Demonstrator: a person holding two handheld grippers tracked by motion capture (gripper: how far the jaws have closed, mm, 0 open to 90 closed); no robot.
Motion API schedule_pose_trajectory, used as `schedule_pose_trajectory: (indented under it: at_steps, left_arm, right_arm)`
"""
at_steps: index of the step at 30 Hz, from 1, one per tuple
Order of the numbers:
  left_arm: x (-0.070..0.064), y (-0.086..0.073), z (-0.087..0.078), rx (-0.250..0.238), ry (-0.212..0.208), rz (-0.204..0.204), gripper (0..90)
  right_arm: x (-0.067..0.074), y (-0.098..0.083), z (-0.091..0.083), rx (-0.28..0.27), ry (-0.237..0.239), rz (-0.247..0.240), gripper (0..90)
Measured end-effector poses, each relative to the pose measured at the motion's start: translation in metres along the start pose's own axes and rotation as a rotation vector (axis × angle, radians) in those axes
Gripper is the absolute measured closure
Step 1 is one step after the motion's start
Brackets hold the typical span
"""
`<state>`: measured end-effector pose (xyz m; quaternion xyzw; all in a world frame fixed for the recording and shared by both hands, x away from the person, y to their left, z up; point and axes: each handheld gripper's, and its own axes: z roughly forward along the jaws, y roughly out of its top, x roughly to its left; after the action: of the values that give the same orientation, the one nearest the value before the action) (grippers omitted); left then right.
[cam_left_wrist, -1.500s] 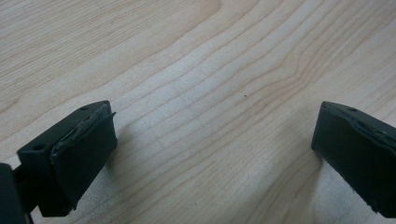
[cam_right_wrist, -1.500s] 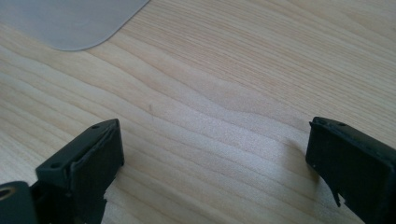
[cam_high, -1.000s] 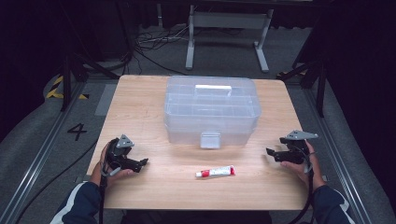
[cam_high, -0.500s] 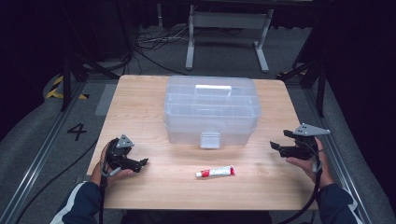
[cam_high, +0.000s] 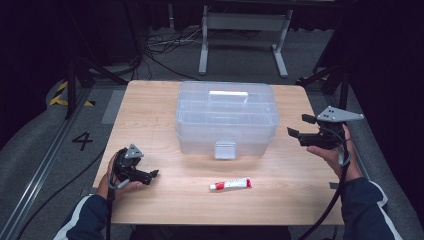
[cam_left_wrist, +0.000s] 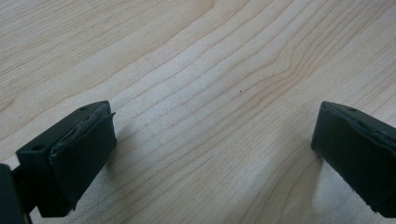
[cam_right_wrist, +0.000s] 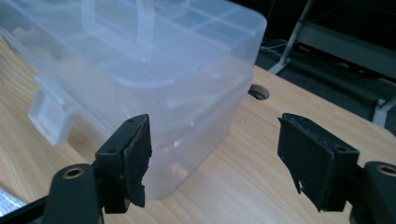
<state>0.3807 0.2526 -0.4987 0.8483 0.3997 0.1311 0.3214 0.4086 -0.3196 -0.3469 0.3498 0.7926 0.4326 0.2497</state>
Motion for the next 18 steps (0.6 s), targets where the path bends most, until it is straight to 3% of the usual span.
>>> schedule_pose_trajectory:
  at_steps: [9,18]
  left_arm:
    - [0.0,0.0,0.0,-0.001,0.0,0.0,0.1]
    - [0.0,0.0,0.0,-0.001,0.0,-0.001,0.2]
  right_arm:
    - [0.004,0.039,0.015,-0.025,0.036,-0.022,29.7]
    - [0.012,0.061,0.031,-0.012,0.047,-0.055,30.0]
